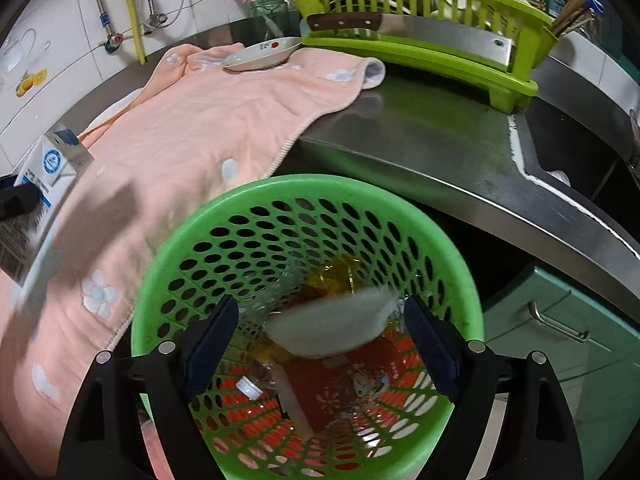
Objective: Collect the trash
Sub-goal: 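Drop the white lid and milk carton into the green basket with both tools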
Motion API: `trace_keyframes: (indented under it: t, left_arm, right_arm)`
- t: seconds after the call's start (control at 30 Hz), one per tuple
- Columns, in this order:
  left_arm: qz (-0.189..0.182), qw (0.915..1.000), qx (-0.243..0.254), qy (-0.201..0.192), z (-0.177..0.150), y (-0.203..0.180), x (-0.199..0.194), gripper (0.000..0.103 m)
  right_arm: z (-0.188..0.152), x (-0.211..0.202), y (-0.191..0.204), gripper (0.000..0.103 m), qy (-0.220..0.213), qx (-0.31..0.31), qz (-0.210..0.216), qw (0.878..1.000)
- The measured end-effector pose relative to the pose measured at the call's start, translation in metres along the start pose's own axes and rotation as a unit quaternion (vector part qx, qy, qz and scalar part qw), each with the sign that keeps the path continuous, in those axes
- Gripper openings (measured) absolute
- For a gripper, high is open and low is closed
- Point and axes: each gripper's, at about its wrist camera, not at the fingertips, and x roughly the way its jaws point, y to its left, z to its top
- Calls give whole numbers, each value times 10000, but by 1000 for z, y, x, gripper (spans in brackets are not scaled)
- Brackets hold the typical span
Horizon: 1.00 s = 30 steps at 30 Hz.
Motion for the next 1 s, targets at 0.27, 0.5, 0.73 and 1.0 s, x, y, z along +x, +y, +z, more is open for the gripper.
trace_keyframes:
  t: [0.27,0.5,0.73,1.0]
  left_arm:
    - [-253,9992,83,298,5,-36,39,67]
    - [-363,9976,88,585,6,-59,75,68]
    - [-407,9955,20,851,-2,-67,98,69]
    - [-515,9943,-92,928,-7,-66,104,70]
  right_arm:
    - [-9,-14,-13,85,-158,118,41,9998]
    - [-19,-28,-28,87,-283,284,58,9992]
    - [-23,-39,-36,88,-383,355,68,9986]
    - [-25,-39,-30,88,-389,328,142,9986]
